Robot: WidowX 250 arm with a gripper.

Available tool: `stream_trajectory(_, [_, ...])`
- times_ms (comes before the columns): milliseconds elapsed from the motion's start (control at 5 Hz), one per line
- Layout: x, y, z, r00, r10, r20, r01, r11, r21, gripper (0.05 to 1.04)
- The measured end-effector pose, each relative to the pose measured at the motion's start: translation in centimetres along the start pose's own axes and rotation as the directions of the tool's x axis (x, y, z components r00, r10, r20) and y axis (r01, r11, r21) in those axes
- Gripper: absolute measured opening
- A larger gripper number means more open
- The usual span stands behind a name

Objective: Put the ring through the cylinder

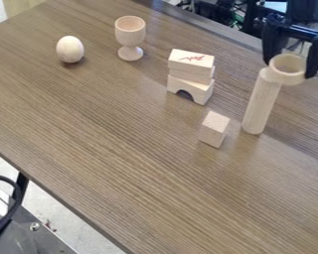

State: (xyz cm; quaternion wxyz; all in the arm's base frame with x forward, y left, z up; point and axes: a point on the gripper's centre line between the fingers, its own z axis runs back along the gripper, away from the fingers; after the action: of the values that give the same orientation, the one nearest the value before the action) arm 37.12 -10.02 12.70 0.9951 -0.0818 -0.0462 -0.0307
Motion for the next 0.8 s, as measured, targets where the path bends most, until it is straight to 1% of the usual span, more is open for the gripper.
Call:
stream_trajectory(200, [0.5, 0.6, -0.6, 1.000, 0.009, -0.010, -0.009, 1.000, 0.003, 0.757])
stream_trajectory(400, [1.3, 1.0, -0.8, 1.000, 0.017, -0.002, -0.017, 1.000, 0.002, 0.757])
stream_trajectory(800, [1.7, 1.5, -0.8, 1.000, 0.028, 0.000, -0.028, 1.000, 0.000, 0.757])
